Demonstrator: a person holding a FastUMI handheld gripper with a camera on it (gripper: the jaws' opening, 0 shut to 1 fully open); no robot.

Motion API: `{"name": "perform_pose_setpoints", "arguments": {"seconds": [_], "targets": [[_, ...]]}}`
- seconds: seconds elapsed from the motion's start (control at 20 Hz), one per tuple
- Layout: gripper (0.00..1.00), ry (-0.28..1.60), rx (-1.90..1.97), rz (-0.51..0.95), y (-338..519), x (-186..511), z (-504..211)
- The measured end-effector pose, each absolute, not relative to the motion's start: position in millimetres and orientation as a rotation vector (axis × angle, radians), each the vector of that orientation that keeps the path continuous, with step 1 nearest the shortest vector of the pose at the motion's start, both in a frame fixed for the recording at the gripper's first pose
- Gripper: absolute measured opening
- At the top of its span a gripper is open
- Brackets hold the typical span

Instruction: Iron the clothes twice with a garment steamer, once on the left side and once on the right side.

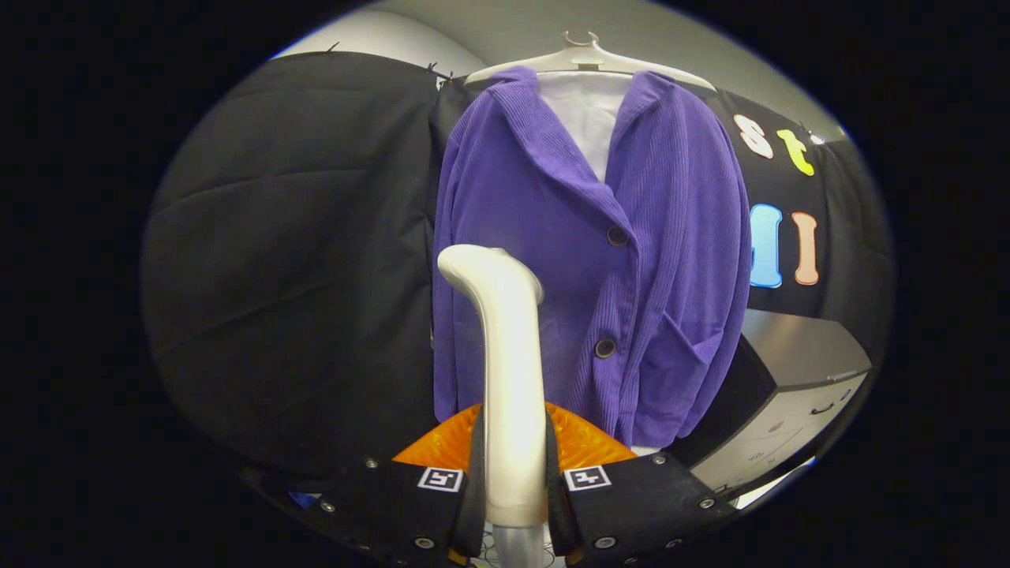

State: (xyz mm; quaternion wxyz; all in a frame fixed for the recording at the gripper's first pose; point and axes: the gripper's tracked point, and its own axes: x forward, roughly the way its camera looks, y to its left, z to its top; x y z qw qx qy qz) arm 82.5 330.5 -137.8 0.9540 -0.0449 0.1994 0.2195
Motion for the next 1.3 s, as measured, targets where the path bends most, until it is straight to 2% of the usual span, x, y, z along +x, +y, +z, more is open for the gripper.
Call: {"name": "perform_pose_setpoints", "arguments": {"seconds": [0.35, 0.55, 0.75, 1.05, 1.3], "targets": [[0.33, 0.488, -0.121, 0.463, 316.5, 68.1, -186.7], [0.32, 0.599, -0.106, 0.475, 310.7, 58.5, -229.6], [0.32, 0.670, -0.093, 0.472, 273.7, 48.4, -242.1], [0.33, 0.712, -0.025, 0.442, 190.6, 27.8, -225.8], [0.32, 0.573, 0.064, 0.337, 92.1, 47.2, -146.3]]}}
